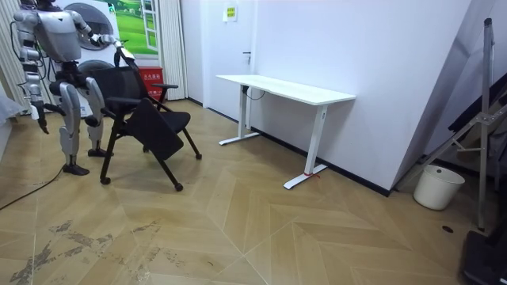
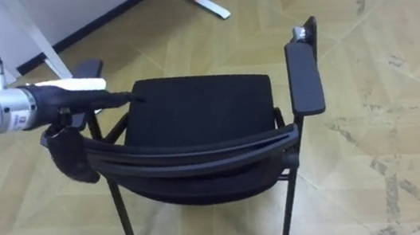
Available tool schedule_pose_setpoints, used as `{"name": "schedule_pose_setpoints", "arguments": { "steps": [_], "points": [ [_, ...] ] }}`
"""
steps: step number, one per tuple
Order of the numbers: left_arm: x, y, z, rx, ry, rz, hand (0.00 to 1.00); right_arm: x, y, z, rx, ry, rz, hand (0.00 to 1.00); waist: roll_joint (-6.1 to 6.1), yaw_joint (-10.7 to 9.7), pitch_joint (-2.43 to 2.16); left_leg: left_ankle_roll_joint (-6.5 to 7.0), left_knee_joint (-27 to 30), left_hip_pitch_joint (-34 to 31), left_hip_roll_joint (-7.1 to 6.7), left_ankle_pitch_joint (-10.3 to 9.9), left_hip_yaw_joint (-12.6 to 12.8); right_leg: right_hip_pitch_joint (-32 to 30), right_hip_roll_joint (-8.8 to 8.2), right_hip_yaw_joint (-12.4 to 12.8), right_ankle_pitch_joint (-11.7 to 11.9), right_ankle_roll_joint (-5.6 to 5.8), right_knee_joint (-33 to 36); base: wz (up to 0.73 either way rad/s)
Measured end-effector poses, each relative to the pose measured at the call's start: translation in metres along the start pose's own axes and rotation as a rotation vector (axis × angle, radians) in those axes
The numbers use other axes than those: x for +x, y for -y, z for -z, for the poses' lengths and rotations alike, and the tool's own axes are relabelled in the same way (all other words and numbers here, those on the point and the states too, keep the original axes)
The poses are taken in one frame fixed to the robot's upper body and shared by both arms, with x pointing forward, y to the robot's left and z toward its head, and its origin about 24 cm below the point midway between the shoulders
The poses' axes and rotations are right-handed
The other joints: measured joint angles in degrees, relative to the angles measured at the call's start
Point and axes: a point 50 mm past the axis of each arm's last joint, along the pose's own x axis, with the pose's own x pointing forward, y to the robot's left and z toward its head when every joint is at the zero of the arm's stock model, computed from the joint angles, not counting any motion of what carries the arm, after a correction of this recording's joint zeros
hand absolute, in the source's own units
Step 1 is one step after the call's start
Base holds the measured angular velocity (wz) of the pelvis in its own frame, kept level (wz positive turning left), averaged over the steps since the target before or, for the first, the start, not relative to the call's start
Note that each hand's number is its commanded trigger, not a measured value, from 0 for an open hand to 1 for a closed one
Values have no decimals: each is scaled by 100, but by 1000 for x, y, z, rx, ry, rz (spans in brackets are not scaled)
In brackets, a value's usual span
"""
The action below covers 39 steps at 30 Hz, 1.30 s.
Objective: Push chair
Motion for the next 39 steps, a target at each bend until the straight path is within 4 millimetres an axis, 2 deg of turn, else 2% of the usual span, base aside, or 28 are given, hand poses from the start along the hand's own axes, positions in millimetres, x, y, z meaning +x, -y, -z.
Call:
{"name": "schedule_pose_setpoints", "arguments": {
  "steps": [2,3,4,7,9,13,15,18,22,30,31,32,33,39],
  "points": [
    [7,12,7,-48,-25,1,0,0,-6,0,3,0,-14,0,-61,-45,-5,0,-22,20,1,0,0,-2,4,21,0,0,16,-6],
    [10,19,9,-65,-41,-2,0,1,-9,1,2,-3,-23,0,-135,-59,-2,0,-21,27,2,0,15,-12,5,40,0,0,34,0],
    [12,24,12,-74,-53,-8,0,1,-12,3,3,-7,-29,0,-176,-62,-21,0,-19,30,9,0,27,-26,10,54,0,0,69,0],
    [13,23,11,-51,-46,-50,0,1,-15,7,5,-20,-26,0,-338,-43,-51,0,-18,42,10,0,63,-21,10,76,1,0,71,0],
    [15,24,12,-50,-53,-73,0,1,-16,7,6,-22,-19,0,-377,-33,-72,0,-15,52,11,0,85,-13,9,90,9,5,73,-2],
    [24,30,18,-59,-84,-108,0,1,-18,6,15,-25,-20,0,-346,-135,-89,6,15,50,21,3,91,0,20,110,30,4,78,0],
    [27,34,22,-65,-101,-107,0,1,-17,7,15,-26,-12,0,-277,-200,-114,16,31,72,21,9,107,-2,31,202,29,6,65,-2],
    [29,37,27,-66,-127,-113,0,1,-17,8,17,-33,-11,0,-216,-277,-95,41,19,122,23,26,136,1,41,267,18,10,56,-5],
    [30,38,27,-48,-136,-113,0,0,-12,16,19,-53,21,0,-221,-270,-91,44,16,139,25,28,188,-11,47,353,20,7,65,-6],
    [30,39,27,-39,-130,-113,0,0,-13,12,22,-34,24,0,-226,-265,-83,44,14,144,22,28,191,-10,53,408,19,7,61,0],
    [30,39,27,-34,-132,-115,24,0,-13,11,25,-28,23,0,-229,-265,-78,44,14,144,22,28,191,-10,53,408,19,8,61,0],
    [30,39,27,-31,-132,-115,54,0,-13,11,28,-25,23,0,-231,-265,-76,44,14,144,23,28,191,-11,53,408,19,8,60,0],
    [30,38,26,-26,-132,-116,100,0,-13,10,30,-21,22,0,-234,-246,-71,44,14,141,23,28,191,-16,54,411,18,8,62,0],
    [29,39,25,2,-124,-98,100,0,-17,0,23,17,6,0,-220,-252,-62,44,16,141,23,28,192,-15,54,397,18,7,58,0]
  ]
}}
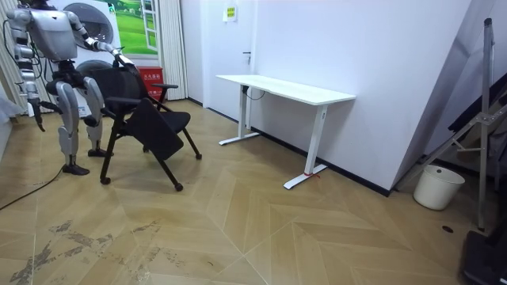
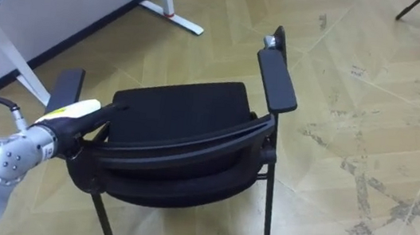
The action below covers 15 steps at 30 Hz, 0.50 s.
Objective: Push chair
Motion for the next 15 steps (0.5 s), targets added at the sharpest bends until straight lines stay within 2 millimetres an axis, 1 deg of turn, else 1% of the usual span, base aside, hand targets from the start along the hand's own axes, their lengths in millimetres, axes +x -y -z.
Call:
{"name": "schedule_pose_setpoints", "arguments": {
  "steps": [5,7,15],
  "points": [
    [-2,0,0,59,4,38,100,0,-1,-3,10,10,-6,0,16,-23,-2,0,0,4,0,0,0,4,0,9,1,-1,1,0],
    [-2,1,0,80,10,48,100,0,-1,-3,19,9,-11,0,38,-35,8,0,-1,5,-1,0,0,5,0,11,1,-1,3,0],
    [0,4,-6,76,31,9,100,0,0,2,50,-9,-12,0,39,-27,9,0,-1,10,-1,0,-2,10,1,9,2,-2,5,0]
  ]
}}
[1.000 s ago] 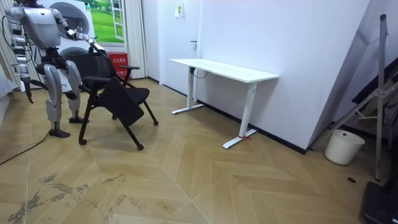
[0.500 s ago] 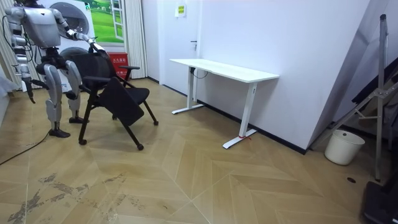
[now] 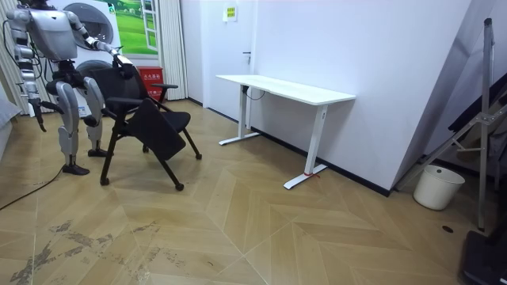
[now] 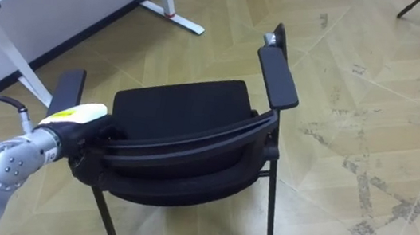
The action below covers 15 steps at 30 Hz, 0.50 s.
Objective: Push chair
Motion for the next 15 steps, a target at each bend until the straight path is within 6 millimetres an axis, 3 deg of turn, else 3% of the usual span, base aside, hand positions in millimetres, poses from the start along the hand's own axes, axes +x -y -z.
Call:
{"name": "schedule_pose_setpoints", "arguments": {
  "steps": [9,15],
  "points": [
    [0,-1,0,3,-4,-13,100,0,2,4,31,-9,-14,0,-2,7,0,0,0,6,1,0,45,-24,2,89,2,0,6,-2],
    [-1,-2,1,-2,-19,-15,100,-2,16,22,175,-64,24,0,6,-56,-10,0,2,-6,1,0,109,-51,-3,128,9,5,6,-2]
  ]
}}
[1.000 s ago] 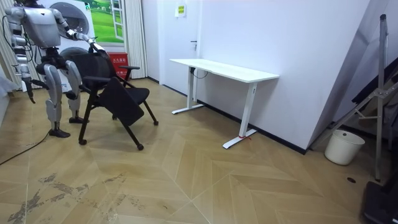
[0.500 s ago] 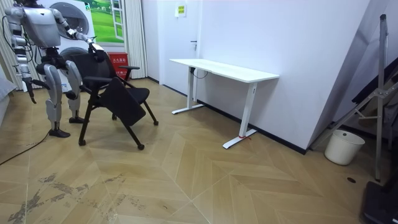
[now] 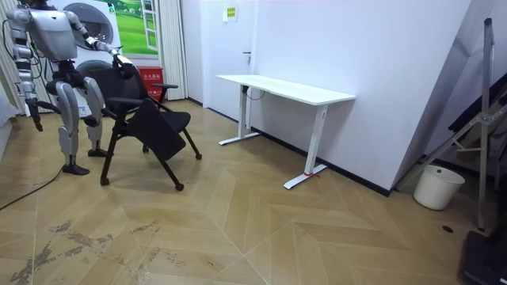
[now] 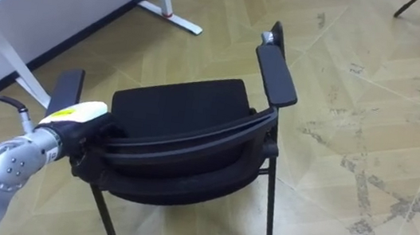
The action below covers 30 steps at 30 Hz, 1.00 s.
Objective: Push chair
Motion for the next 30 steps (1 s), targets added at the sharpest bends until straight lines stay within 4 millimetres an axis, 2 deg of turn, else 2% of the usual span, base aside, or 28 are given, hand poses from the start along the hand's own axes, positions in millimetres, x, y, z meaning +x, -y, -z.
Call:
{"name": "schedule_pose_setpoints", "arguments": {
  "steps": [5,8,10,14,17,18,19,20,22,23,25,26,28,29,30],
  "points": [
    [-1,-1,6,-9,-40,9,100,-2,23,24,186,-87,80,0,41,-270,-24,2,20,-17,-6,0,5,-2,-9,15,8,6,10,1],
    [-2,2,10,-28,-73,20,100,-7,44,41,281,-138,152,0,88,-467,-47,52,47,0,-5,-33,33,13,-5,56,8,11,16,-7],
    [-2,2,12,-46,-90,21,100,-10,60,41,313,-156,236,0,148,-553,-35,84,49,0,-10,-54,167,-83,28,341,13,15,73,-28],
    [-2,2,15,-66,-118,11,100,-14,84,23,423,-110,388,0,181,-692,-43,143,119,-23,-16,-139,348,-211,36,589,38,57,152,-30],
    [-3,0,17,-75,-123,-18,100,-20,101,-6,609,-18,510,0,166,-874,-46,201,233,-181,-49,-217,423,-360,-6,651,51,110,239,-15],
    [-4,-3,20,-77,-122,-32,100,-23,108,-22,683,36,546,0,148,-940,-50,232,266,-238,-73,-235,464,-456,-30,698,33,139,323,-11],
    [-5,-4,21,-76,-122,-42,100,-25,112,-31,701,67,567,0,148,-973,-51,246,314,-281,-77,-253,482,-492,-33,722,36,151,334,-16],
    [-6,-6,21,-67,-122,-62,100,-31,119,-47,723,132,609,0,136,-1011,-48,269,405,-362,-77,-306,515,-566,-37,770,44,172,365,-22],
    [-9,-12,23,-35,-118,-102,100,-47,133,-80,794,262,693,0,68,-1022,-82,309,514,-503,-79,-363,629,-696,-40,895,66,218,417,-25],
    [-10,-15,23,-24,-118,-110,100,-53,137,-91,818,306,705,0,47,-1055,-83,319,533,-545,-82,-370,638,-726,-46,903,84,229,403,-16],
    [-16,-25,28,42,-118,-135,100,-83,149,-136,839,500,788,0,-35,-1048,-107,362,611,-708,-92,-402,706,-884,-54,983,129,267,457,-14],
    [-18,-27,29,60,-113,-147,100,-92,151,-147,826,553,816,0,-33,-1049,-114,368,658,-735,-92,-410,719,-913,-54,1004,137,275,474,-14],
    [-21,-36,32,112,-110,-184,100,-135,151,-191,739,810,941,0,-119,-1055,-148,392,864,-934,-74,-479,748,-1075,-48,1062,168,301,504,-10],
    [-21,-38,32,121,-107,-190,100,-149,149,-202,713,890,970,0,-129,-1063,-144,400,903,-975,-73,-495,748,-1096,-48,1070,177,311,503,-5],
    [-22,-41,32,139,-102,-195,100,-178,144,-220,671,1054,1025,0,-133,-1043,-148,425,957,-1034,-73,-524,759,-1133,-51,1093,197,331,508,-11]
  ]
}}
